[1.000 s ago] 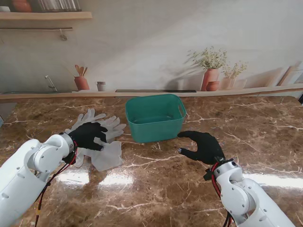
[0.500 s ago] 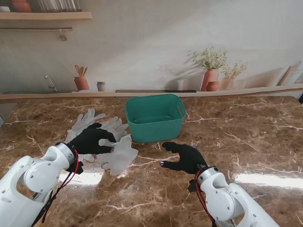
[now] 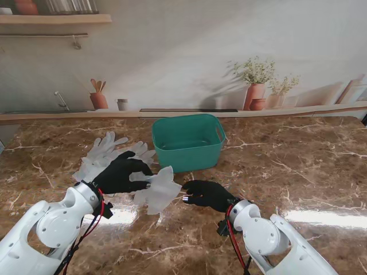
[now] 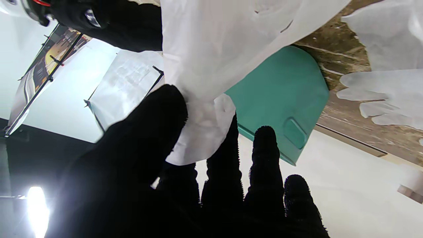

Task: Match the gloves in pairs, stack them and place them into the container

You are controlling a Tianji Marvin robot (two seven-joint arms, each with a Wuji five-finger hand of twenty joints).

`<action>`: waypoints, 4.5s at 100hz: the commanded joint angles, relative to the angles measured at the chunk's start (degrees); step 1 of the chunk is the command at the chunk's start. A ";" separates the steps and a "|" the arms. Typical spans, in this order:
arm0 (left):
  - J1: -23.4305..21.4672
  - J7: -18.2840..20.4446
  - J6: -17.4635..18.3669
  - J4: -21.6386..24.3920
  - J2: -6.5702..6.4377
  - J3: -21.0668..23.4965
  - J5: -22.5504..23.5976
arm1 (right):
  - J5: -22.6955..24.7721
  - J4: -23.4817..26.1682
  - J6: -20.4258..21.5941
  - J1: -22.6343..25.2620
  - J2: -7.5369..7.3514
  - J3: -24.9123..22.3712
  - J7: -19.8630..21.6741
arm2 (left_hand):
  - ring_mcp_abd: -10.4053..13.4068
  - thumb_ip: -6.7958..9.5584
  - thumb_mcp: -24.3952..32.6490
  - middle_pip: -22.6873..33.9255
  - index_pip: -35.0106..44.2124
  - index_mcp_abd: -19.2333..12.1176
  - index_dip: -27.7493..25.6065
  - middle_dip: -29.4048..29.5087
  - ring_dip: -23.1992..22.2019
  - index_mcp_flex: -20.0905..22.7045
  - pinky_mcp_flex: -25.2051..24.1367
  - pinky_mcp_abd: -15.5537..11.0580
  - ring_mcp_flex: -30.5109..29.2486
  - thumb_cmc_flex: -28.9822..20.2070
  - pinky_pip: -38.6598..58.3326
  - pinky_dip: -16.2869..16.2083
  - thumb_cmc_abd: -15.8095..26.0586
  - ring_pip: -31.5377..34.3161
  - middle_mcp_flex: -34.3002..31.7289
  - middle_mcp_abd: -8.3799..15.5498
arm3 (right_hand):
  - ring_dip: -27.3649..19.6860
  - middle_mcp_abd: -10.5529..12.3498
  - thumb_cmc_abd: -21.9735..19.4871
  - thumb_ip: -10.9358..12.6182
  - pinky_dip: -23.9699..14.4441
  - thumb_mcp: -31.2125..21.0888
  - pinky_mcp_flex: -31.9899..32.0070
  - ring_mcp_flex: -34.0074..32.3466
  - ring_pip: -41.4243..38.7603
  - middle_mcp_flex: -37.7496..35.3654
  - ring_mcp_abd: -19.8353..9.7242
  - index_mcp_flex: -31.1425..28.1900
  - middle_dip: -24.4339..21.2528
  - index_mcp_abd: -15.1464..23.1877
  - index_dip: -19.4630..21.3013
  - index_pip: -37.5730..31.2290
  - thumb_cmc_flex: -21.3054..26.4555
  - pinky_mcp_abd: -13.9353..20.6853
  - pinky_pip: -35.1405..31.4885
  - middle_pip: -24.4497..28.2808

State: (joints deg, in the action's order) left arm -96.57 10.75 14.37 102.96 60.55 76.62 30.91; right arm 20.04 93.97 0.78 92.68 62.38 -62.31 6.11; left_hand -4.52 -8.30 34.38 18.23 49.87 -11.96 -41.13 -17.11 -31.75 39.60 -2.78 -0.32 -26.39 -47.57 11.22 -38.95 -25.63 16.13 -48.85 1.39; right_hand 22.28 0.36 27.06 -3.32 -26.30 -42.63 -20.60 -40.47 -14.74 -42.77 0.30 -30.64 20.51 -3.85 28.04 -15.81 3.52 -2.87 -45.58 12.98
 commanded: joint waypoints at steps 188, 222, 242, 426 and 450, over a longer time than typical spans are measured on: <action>-3.74 -11.18 4.39 1.03 2.71 -6.53 -3.83 | 9.48 12.11 9.26 12.91 4.14 -4.54 -22.40 | -4.74 -1.19 -4.36 3.97 0.99 -1.46 16.60 -15.39 -7.60 6.98 -1.50 7.55 -9.28 -1.63 14.28 -4.66 0.34 8.43 -9.98 -0.70 | 14.37 1.73 14.66 -10.10 -10.22 -26.10 -12.63 -24.63 -31.70 -32.91 1.49 -25.65 23.38 12.84 4.23 -41.09 23.57 -6.72 -28.78 22.39; -7.30 -4.84 7.49 6.86 1.31 -3.73 -5.95 | 11.43 20.68 13.98 20.84 2.33 -12.74 -15.29 | -5.95 -1.62 -3.15 6.19 0.17 3.31 15.90 -15.54 -14.22 10.47 -0.29 10.45 -17.84 -0.89 31.16 -5.11 -0.22 16.59 -18.06 -2.43 | 15.54 0.92 15.47 -10.14 -12.47 -25.61 -15.32 -27.36 -35.34 -35.00 2.14 -26.24 22.86 12.16 2.58 -41.63 23.97 -8.08 -33.73 22.08; -9.69 -0.35 9.26 10.21 0.32 -2.59 -8.57 | 10.44 24.65 17.55 25.44 1.44 -16.60 -10.44 | -6.39 -1.98 -1.20 6.34 0.72 6.22 16.19 -8.75 -14.74 11.73 0.62 11.38 -21.47 0.42 33.99 -3.94 -0.47 18.88 -21.95 -3.88 | 15.96 0.49 17.23 -9.78 -13.38 -26.27 -17.49 -29.59 -36.56 -36.90 2.65 -27.14 22.64 11.53 2.05 -42.27 24.03 -8.43 -35.62 21.89; 20.05 -19.97 -12.74 -23.77 4.82 -30.50 8.64 | 14.98 -19.51 4.97 -10.08 4.12 4.96 -22.37 | -7.53 -1.89 -2.09 9.89 1.07 4.36 15.92 -7.64 -15.27 11.74 4.91 13.54 -19.65 3.27 46.18 -8.45 3.85 21.62 -20.32 -4.28 | 15.74 1.19 14.08 -10.72 -11.30 -25.55 -17.87 -30.13 -37.17 -37.59 1.86 -26.41 20.67 13.01 1.53 -42.48 21.81 -7.39 -36.78 23.12; 23.56 -20.40 -17.35 -27.51 5.40 -34.24 9.35 | 17.72 -22.59 0.68 -12.53 4.43 7.85 -24.98 | -7.40 -1.65 -2.59 9.52 1.58 5.95 21.46 -7.33 -14.58 11.68 5.33 13.63 -19.20 2.78 47.95 -7.64 2.47 21.60 -19.37 -4.38 | 15.99 1.36 14.03 -10.58 -11.39 -25.60 -18.16 -30.15 -37.98 -37.53 1.52 -26.45 20.98 13.00 1.69 -42.33 21.66 -7.17 -36.86 23.53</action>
State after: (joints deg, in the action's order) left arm -73.58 -10.26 -2.04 76.10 65.65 42.73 39.85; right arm 37.78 72.28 2.87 80.30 66.30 -54.76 -19.41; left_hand -11.71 -9.77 33.04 27.00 50.55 -4.11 -22.40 -23.92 -46.32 52.14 2.51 12.74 -47.27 -45.10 56.57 -46.32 -23.28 36.19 -69.48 -3.47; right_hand 37.50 1.19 41.61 -13.62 -37.85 -66.46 -38.98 -70.98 -51.38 -79.39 3.94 -57.23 40.71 7.41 28.61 -57.67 26.43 -10.70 -81.37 35.19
